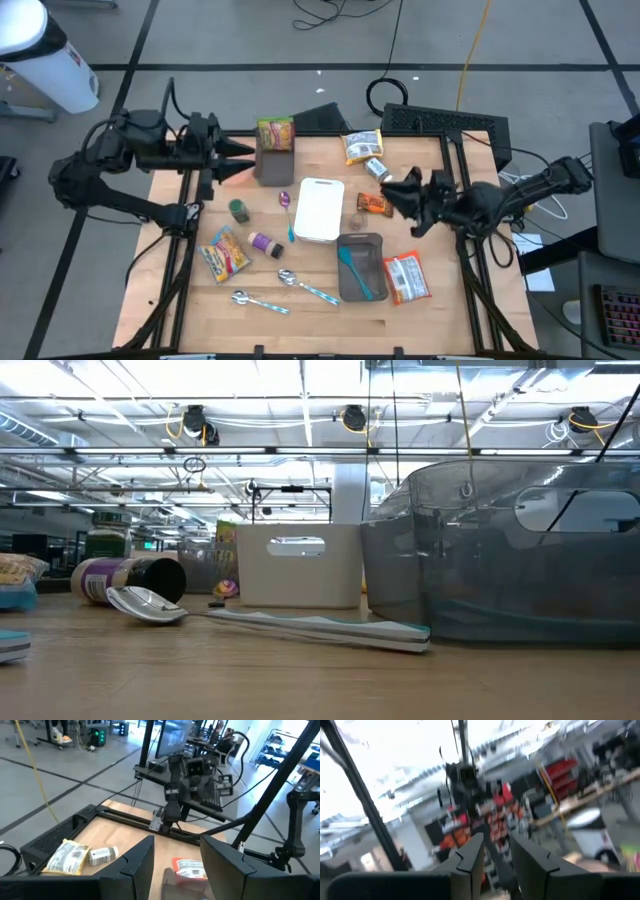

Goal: Pick & Place Food Item
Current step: Put the white seasoning bottle into the white bin

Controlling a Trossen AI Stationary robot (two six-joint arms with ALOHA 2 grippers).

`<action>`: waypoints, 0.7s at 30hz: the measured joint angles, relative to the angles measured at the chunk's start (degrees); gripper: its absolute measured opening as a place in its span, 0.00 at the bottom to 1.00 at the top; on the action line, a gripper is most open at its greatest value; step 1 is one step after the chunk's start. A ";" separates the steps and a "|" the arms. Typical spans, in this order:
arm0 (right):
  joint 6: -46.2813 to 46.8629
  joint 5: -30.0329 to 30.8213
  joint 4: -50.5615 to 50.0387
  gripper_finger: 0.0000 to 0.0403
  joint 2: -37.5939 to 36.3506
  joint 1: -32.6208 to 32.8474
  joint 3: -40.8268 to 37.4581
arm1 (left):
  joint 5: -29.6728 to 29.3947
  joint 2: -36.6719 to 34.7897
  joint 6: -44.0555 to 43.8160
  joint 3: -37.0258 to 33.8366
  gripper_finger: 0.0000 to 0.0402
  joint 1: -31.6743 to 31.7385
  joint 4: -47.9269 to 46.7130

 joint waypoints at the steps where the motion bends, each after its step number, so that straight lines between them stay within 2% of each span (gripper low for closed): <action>1: -0.68 -0.05 0.30 0.22 -0.38 -0.62 0.00 | 0.00 0.02 0.06 0.00 0.41 0.00 0.32; 5: -2.03 -1.91 -3.38 0.21 -2.28 -2.39 0.00 | 0.01 0.34 -0.18 -0.02 0.41 0.00 1.27; 13: -2.06 -14.36 -16.14 0.21 -4.63 -9.69 0.00 | 0.02 1.71 -0.20 -0.04 0.41 0.00 2.20; 21: 1.47 -33.07 -28.20 0.21 -3.48 -21.84 1.23 | 0.03 3.36 -0.25 -0.04 0.41 0.00 2.21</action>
